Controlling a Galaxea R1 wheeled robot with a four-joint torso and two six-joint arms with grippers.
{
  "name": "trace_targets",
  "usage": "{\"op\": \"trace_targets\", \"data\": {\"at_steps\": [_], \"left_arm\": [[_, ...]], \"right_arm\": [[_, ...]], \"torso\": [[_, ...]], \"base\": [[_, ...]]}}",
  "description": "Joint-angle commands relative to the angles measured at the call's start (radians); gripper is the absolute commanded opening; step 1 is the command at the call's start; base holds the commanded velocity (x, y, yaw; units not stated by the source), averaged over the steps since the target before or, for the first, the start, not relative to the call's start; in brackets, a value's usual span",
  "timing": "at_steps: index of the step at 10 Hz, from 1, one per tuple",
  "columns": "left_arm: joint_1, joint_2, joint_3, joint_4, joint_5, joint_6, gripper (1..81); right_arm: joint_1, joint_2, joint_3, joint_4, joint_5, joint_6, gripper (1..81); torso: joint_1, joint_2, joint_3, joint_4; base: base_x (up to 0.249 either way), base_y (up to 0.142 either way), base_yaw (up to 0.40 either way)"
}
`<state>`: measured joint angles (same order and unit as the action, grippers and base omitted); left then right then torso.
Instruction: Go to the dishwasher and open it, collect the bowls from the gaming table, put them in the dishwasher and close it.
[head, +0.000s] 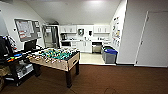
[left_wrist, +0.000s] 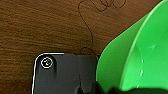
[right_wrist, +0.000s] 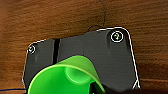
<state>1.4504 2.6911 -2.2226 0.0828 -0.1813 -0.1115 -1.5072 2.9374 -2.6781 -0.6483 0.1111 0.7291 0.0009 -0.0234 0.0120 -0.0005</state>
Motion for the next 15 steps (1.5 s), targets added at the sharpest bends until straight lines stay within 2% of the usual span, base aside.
{"op": "trace_targets", "data": {"at_steps": [1,10,15], "left_arm": [[-0.063,-0.019,0.015,0.017,0.031,0.001,1.0],[-0.063,-0.017,0.015,0.031,0.031,0.000,1.0],[-0.063,-0.019,0.015,0.031,0.031,0.000,1.0]], "right_arm": [[0.060,-0.013,-0.002,-0.011,-0.031,-0.004,1.0],[0.060,-0.011,-0.002,-0.011,-0.031,-0.004,1.0],[0.061,-0.010,-0.002,-0.011,-0.031,-0.004,1.0]], "torso": [[0.000,0.000,0.000,0.000],[0.000,0.000,0.000,0.000],[0.000,0.000,0.000,0.000]], "base": [[0.158,-0.093,0.000],[0.163,-0.098,0.000],[0.148,-0.013,0.000]]}}
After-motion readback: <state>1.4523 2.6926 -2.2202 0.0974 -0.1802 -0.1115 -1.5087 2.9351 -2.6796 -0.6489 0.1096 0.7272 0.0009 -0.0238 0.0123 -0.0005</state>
